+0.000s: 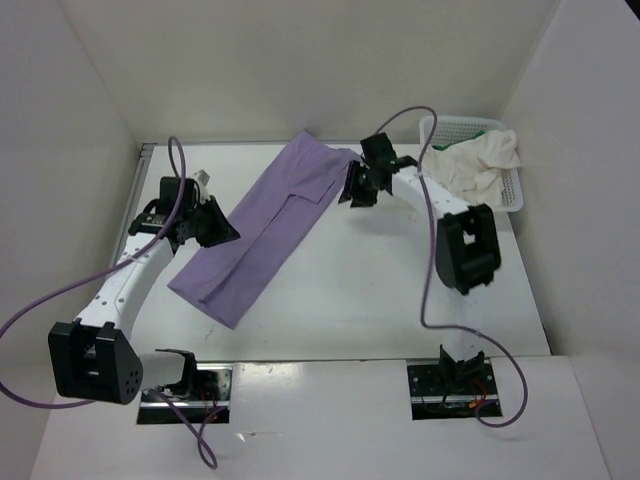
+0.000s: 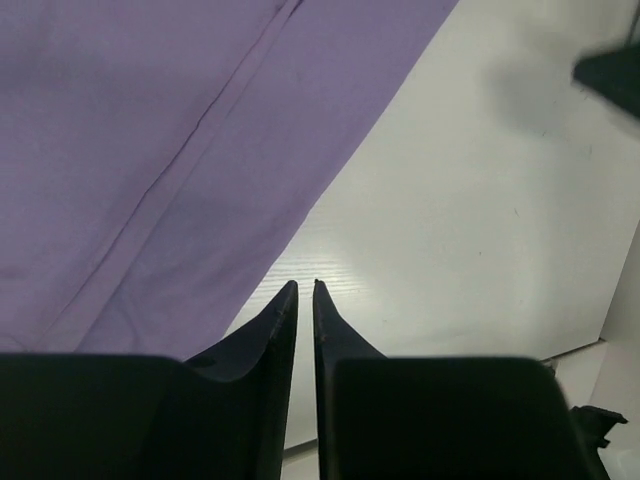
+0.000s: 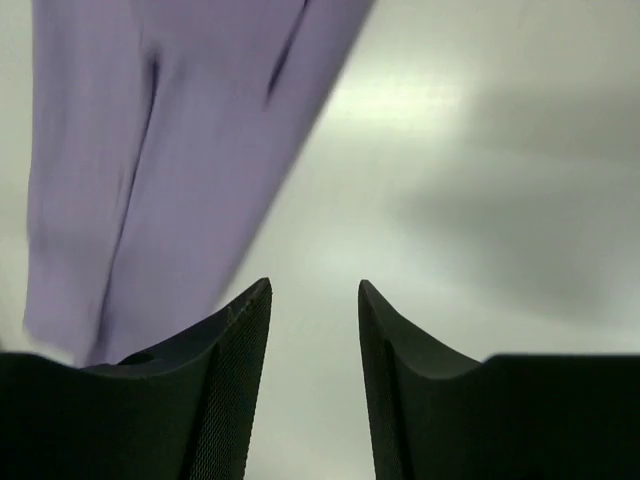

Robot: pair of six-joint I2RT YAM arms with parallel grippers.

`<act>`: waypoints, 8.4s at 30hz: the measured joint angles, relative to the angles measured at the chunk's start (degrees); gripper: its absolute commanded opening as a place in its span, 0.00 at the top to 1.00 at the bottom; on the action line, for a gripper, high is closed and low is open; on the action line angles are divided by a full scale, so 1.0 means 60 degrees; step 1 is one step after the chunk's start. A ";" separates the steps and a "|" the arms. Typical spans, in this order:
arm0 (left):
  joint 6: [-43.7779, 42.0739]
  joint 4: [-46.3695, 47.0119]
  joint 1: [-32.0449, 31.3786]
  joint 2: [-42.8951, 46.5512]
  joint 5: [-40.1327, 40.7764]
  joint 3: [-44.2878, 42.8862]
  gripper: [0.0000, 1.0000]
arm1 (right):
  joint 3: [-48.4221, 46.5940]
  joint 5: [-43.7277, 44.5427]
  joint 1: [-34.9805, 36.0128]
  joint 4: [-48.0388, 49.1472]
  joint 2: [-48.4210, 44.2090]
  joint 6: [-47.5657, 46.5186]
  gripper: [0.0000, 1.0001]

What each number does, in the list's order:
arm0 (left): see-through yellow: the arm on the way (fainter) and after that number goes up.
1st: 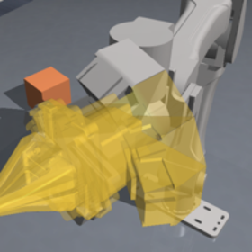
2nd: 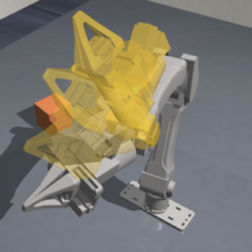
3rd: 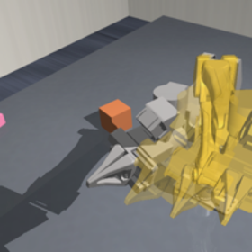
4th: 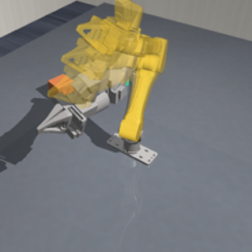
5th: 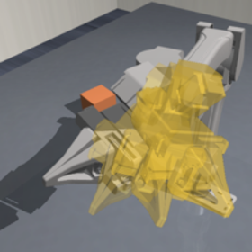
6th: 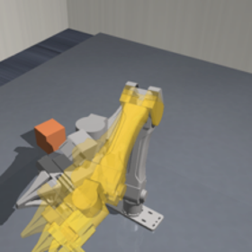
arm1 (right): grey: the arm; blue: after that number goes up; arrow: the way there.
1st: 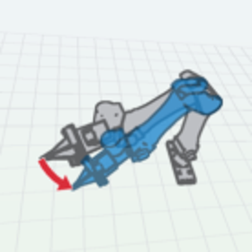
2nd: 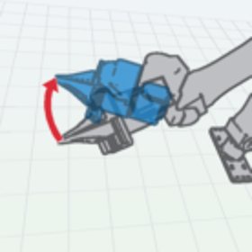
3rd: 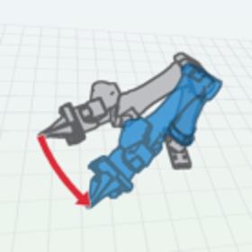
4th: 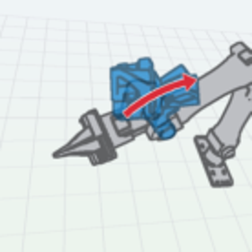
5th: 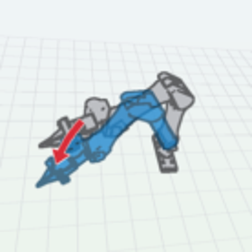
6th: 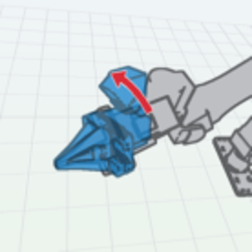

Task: Fold and stack the t-shirts
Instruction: Rotate the tshirt 90 degrees, then grab the bottom of the folded rectangular tshirt with both arms, then fold the folded rectangular tshirt in 1/3 of the way, then grab one side of the 2/3 rectangular tshirt with both arms, then fold the long partially folded tshirt into a neat square

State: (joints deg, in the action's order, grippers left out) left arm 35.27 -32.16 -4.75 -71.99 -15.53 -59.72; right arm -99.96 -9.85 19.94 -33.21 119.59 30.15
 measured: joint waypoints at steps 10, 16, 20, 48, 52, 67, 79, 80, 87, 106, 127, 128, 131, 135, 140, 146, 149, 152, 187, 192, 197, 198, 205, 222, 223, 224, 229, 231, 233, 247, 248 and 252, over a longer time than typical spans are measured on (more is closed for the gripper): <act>-0.0386 -0.0080 0.0688 0.0011 0.0266 0.0004 0.68 | 0.4736 -0.1847 0.4528 0.3901 -0.1723 0.2408 0.43; -0.0386 -0.0066 0.0703 0.0011 0.0302 0.0040 0.68 | 0.4422 -0.2237 0.5115 0.4867 -0.0168 0.3657 0.54; -0.0386 -0.0044 0.0678 0.0011 0.0310 0.0200 0.68 | 0.3672 -0.2047 0.5107 0.5184 0.0634 0.4069 0.79; 0.0969 -0.0608 -0.3133 0.0069 0.0423 0.2597 0.50 | 1.0881 -0.0692 0.2951 0.3238 -0.7635 0.3840 0.42; 0.1676 -0.0871 -0.2670 0.0707 0.0747 0.2710 0.50 | 1.1486 -0.0911 0.3497 0.3381 -0.8021 0.4554 0.41; 0.2867 -0.0015 -0.1657 -0.0047 0.0747 0.4462 0.46 | 1.2131 -0.1388 0.4353 0.4943 -0.6787 0.5657 0.81; 0.2896 0.1086 -0.2007 -0.0831 -0.0470 0.4717 0.94 | 1.2819 -0.0965 0.3756 0.4011 -0.8848 0.5541 0.40; 0.2878 0.1137 -0.2087 -0.0838 -0.0488 0.4725 0.96 | 1.2870 -0.0973 0.3756 0.3843 -0.9063 0.5537 0.35; 0.2871 0.0896 -0.2612 -0.0517 -0.0554 0.4776 0.98 | 1.2812 -0.1220 0.3756 0.3894 -0.8750 0.5421 0.32; 0.2590 -0.0510 -0.3238 0.0663 -0.1173 0.4699 1.00 | 1.2229 -0.1625 0.5100 0.4153 -0.7191 0.5391 1.00; 0.1377 0.0069 -0.1311 -0.6819 -0.0277 -0.4415 1.00 | 0.4608 -0.1796 -0.0066 0.1923 -0.2437 0.1290 1.00; 0.1381 0.0106 -0.1286 -0.7104 -0.0193 -0.4750 1.00 | 0.4226 -0.1800 -0.0171 0.1920 -0.2047 0.1191 1.00; 0.1384 0.0164 -0.1155 -0.7799 0.0004 -0.5683 0.98 | 0.3118 -0.1759 -0.0448 0.1861 -0.0954 0.0951 1.00; 0.1344 0.0229 -0.1009 -0.8462 0.0189 -0.6349 0.67 | 0.2055 -0.1716 -0.0576 0.1843 0.0277 0.0783 0.86; 0.1392 0.0459 -0.0809 -0.8790 0.0277 -0.6419 0.53 | 0.1708 -0.1574 -0.0576 0.1672 0.0776 0.0710 0.62; 0.1406 0.1191 -0.0696 -0.6827 0.0295 -0.4543 0.61 | 0.2080 -0.1384 -0.0572 0.1785 -0.0131 0.0659 0.57; 0.1479 0.1876 -0.1035 -0.5257 0.0102 -0.2962 0.67 | 0.3020 -0.1231 -0.0514 0.1738 -0.1457 0.0663 0.91; 0.1683 0.2386 -0.1632 -0.4532 -0.0219 -0.1643 0.75 | 0.3537 -0.1177 -0.0164 0.1861 -0.2284 0.0729 1.00; 0.1668 0.2328 -0.1552 -0.3672 -0.0284 0.0364 0.57 | 0.1166 0.0015 0.0736 0.2510 -0.0284 0.1439 0.88; 0.1413 0.2284 -0.0885 -0.3810 -0.0266 0.0386 0.52 | 0.5166 -0.0729 0.0823 0.3177 -0.3428 0.2007 0.88; 0.1144 0.2284 -0.0809 -0.4335 -0.0273 0.0393 0.49 | 0.7056 -0.1009 0.0841 0.3381 -0.4003 0.2138 0.88; 0.1115 0.2288 -0.0809 -0.4484 -0.0280 0.0393 0.49 | 0.7242 -0.1016 0.0841 0.3410 -0.3912 0.2135 0.88; 0.1122 0.2535 -0.0798 -0.4983 -0.0841 0.0401 0.49 | 0.7701 -0.0962 0.0841 0.3781 -0.3268 0.2142 0.77; 0.1162 0.2943 -0.0845 -0.5158 -0.1013 0.0605 0.93 | 0.8320 -0.1300 0.0925 0.4452 -0.3406 0.2259 0.75; 0.1162 0.2973 -0.0860 -0.5158 -0.1013 0.0619 0.95 | 0.8251 -0.1402 0.0947 0.4568 -0.3231 0.2240 0.83; 0.1166 0.2991 -0.0871 -0.5158 -0.1016 0.0641 0.98 | 0.8215 -0.1559 0.0954 0.4688 -0.3078 0.2259 0.89; 0.1169 0.3162 -0.1005 -0.4958 -0.1031 0.0918 1.00 | 0.8357 -0.1526 0.0969 0.4816 -0.3111 0.2481 0.98; 0.1169 0.3162 -0.1140 -0.4648 -0.1053 0.1264 1.00 | 0.8644 -0.1377 0.0987 0.4714 -0.3479 0.2510 0.98; 0.1158 0.2947 -0.1315 -0.4011 -0.1162 0.1894 1.00 | 0.9322 -0.1188 0.1075 0.4390 -0.4393 0.2630 0.98; 0.1508 -0.1891 -0.1789 0.2375 -0.2204 0.2790 1.00 | 1.1333 -0.1504 0.2889 0.0973 -1.1999 0.4743 1.00; 0.1515 -0.2113 -0.1800 0.2153 -0.2175 0.2313 1.00 | 1.0990 -0.1643 0.2521 0.0805 -1.1825 0.4554 1.00; 0.1373 -0.1789 -0.1410 0.0419 -0.2102 0.0117 1.00 | 0.9100 -0.1876 0.1042 0.0820 -0.9752 0.3588 1.00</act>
State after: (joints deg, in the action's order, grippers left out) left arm 43.51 -42.89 -13.21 -69.47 -28.14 -59.02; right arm -45.36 -21.10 26.20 -28.29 61.08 51.68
